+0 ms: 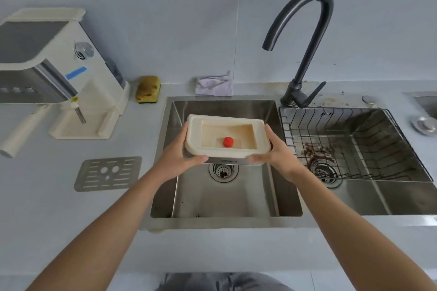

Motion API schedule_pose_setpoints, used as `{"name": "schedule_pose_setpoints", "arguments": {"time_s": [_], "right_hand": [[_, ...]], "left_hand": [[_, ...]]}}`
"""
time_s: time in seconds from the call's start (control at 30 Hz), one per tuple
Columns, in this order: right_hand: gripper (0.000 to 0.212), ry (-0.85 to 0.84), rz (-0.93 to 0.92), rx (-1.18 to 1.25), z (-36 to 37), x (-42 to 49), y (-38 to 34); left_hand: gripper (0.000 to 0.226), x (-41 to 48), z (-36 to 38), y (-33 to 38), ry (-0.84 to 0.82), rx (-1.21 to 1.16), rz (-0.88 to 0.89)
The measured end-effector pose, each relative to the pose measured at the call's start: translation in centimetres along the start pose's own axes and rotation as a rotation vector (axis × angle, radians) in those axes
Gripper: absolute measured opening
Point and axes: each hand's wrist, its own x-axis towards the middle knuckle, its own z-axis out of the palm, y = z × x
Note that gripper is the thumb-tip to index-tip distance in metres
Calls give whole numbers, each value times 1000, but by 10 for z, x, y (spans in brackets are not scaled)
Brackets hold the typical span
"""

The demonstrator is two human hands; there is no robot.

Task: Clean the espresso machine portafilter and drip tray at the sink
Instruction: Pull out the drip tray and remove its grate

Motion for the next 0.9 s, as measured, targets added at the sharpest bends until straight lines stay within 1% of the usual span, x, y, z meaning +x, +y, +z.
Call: {"name": "schedule_pose_setpoints", "arguments": {"time_s": [0.2,0.37,0.53,0.63,0.83,0.9], "right_hand": [[73,-1,33,56,-6,7,7],[74,-13,85,132,-7,12,14],[71,-8,128,172,-6,17,21],[64,-13,148,214,-5,19,25],[42,-46,199,298,0,20,28],[41,-64,207,324,1,22,29]], "left_hand": [[92,5,1,14,33,-32,11],[83,10,1,22,43,-34,19],[81,18,-1,21,13,-21,-7],[82,23,-2,18,-13,-10,-32],[79,32,-6,19,-35,38,-63],[78,34,-7,22,-33,50,-72]]}}
